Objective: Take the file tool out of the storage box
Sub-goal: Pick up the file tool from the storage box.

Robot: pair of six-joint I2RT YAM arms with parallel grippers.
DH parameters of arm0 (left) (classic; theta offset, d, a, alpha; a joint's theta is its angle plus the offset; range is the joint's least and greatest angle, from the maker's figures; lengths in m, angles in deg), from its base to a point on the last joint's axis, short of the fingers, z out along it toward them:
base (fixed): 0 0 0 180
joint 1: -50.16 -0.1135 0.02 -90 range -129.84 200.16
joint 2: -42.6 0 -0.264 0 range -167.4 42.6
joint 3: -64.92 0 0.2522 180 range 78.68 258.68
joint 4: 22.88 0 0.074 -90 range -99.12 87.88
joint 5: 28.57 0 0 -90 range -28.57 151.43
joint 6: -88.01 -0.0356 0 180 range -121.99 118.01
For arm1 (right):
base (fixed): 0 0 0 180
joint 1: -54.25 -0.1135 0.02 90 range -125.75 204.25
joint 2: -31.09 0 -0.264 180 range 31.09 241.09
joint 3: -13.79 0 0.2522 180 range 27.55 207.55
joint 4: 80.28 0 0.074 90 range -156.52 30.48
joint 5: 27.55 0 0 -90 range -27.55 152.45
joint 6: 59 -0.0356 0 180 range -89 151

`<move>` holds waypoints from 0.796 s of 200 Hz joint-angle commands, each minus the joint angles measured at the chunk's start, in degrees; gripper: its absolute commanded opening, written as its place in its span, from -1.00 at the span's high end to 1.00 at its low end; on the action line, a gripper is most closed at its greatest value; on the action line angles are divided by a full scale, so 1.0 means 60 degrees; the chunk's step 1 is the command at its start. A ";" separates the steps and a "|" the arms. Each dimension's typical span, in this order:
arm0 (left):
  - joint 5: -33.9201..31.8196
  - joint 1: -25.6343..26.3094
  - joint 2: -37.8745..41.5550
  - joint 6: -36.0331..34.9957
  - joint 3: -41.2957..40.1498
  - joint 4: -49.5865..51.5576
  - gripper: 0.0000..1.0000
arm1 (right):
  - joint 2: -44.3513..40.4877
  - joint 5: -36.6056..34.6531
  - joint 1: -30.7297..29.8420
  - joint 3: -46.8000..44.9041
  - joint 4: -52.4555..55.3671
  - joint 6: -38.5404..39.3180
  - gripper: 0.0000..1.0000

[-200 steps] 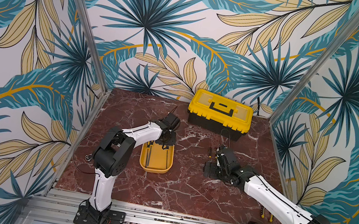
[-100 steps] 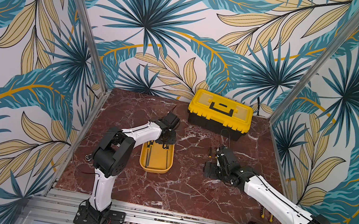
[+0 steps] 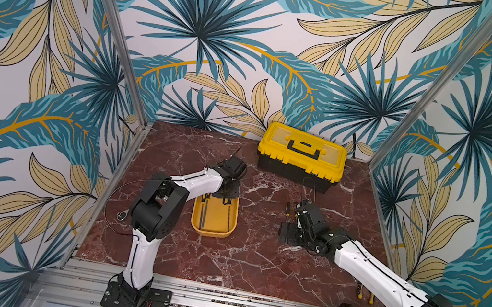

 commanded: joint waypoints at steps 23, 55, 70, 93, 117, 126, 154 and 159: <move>-0.0015 0.0100 -0.0274 0.0002 0.0008 -0.0237 0.34 | -0.0023 -0.0155 0.0018 -0.0206 -0.0031 -0.0005 -0.99; 0.0035 0.0115 -0.0334 -0.0013 0.0030 -0.0268 0.33 | -0.0009 -0.0141 0.0024 -0.0236 -0.0044 -0.0024 -0.99; 0.0052 0.0123 -0.0330 -0.0045 0.0038 -0.0272 0.33 | 0.0004 -0.0155 0.0026 -0.0251 -0.0045 -0.0022 -0.99; 0.0110 0.0130 -0.0349 -0.0057 0.0056 -0.0271 0.33 | 0.0019 -0.0156 0.0029 -0.0253 -0.0045 -0.0006 -0.99; 0.0021 0.0151 -0.0323 -0.0072 0.0072 -0.0215 0.33 | 0.0021 -0.0179 0.0023 -0.0266 -0.0045 0.0011 -0.99; 0.0007 0.0153 -0.0298 -0.0093 0.0063 -0.0197 0.33 | 0.0008 -0.0168 0.0019 -0.0266 -0.0045 0.0008 -0.99; 0.0003 0.0159 -0.0330 -0.0139 0.0179 -0.0031 0.39 | 0.0050 -0.0171 0.0027 -0.0278 -0.0059 -0.0006 -0.99; -0.0005 0.0165 -0.0350 -0.0139 0.0212 0.0010 0.42 | 0.0048 -0.0163 0.0018 -0.0282 -0.0059 -0.0007 -0.99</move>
